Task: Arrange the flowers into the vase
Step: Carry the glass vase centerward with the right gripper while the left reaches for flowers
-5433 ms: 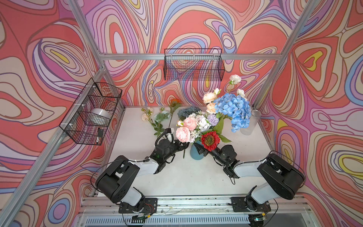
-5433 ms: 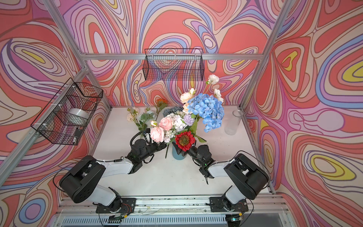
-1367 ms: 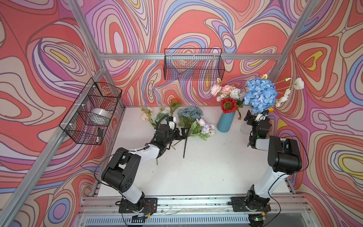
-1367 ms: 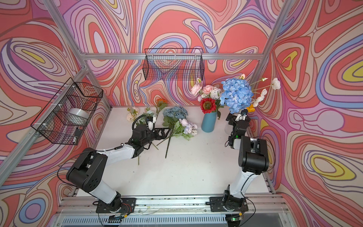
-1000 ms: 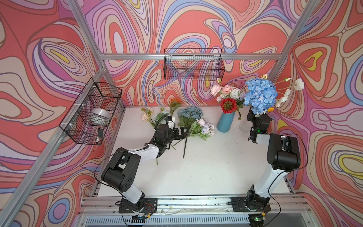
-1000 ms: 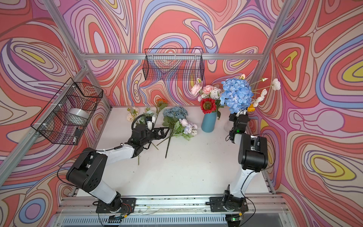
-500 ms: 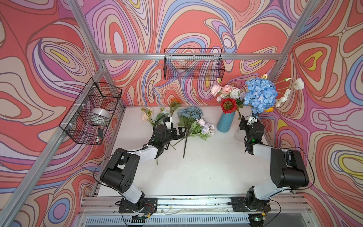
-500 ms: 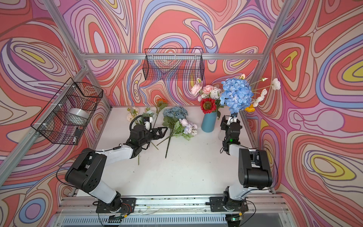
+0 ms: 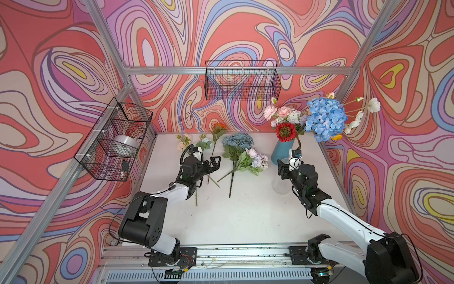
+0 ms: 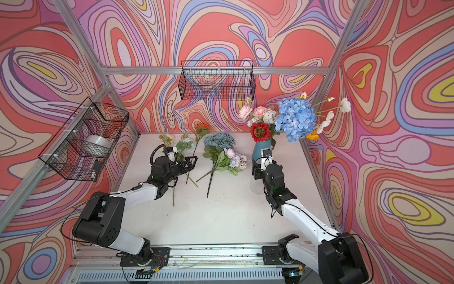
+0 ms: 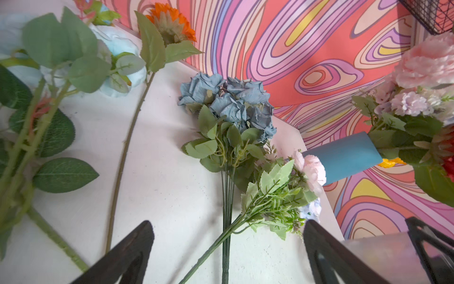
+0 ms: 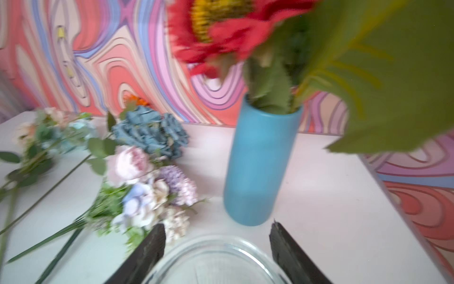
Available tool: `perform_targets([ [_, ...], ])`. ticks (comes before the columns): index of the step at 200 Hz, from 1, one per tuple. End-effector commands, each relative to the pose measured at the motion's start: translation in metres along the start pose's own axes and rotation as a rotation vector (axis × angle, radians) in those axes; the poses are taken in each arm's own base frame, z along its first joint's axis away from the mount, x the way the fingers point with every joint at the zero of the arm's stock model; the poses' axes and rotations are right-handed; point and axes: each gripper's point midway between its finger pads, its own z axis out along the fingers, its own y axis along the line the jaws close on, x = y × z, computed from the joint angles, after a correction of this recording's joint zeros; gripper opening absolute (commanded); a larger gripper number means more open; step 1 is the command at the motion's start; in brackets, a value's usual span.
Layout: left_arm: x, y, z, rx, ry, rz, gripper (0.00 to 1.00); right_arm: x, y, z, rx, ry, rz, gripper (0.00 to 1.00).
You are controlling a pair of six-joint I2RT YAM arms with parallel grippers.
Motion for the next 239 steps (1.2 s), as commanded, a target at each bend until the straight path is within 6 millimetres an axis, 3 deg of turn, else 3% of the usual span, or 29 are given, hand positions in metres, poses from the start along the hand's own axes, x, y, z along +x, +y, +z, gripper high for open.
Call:
perform_targets([
  [1,0.003,0.008,-0.009,-0.038,0.02,-0.04,0.97,-0.023,0.053,-0.012,-0.134,-0.069,0.004,0.33],
  [40,0.012,0.012,-0.013,-0.077,0.082,-0.003,0.91,-0.036,0.138,-0.022,-0.342,-0.141,-0.061,0.35],
  [67,0.024,0.008,-0.011,-0.057,0.167,0.037,0.78,-0.033,0.165,-0.018,-0.4,-0.165,-0.088,0.36],
  [108,0.049,0.011,-0.008,-0.138,0.315,0.198,0.7,-0.019,0.171,-0.011,-0.42,-0.165,-0.076,0.43],
  [143,0.066,0.016,0.0,-0.248,0.419,0.382,0.7,-0.008,0.165,-0.011,-0.401,-0.137,-0.061,0.67],
  [165,0.071,0.019,0.007,-0.267,0.457,0.422,0.7,-0.006,0.159,-0.014,-0.38,-0.131,-0.058,0.78],
  [185,0.073,0.022,0.012,-0.279,0.498,0.452,0.72,-0.007,0.154,-0.018,-0.368,-0.122,-0.055,0.98],
  [239,0.094,0.025,0.023,-0.272,0.64,0.505,0.73,-0.022,0.142,-0.034,-0.345,-0.04,-0.029,0.98],
])
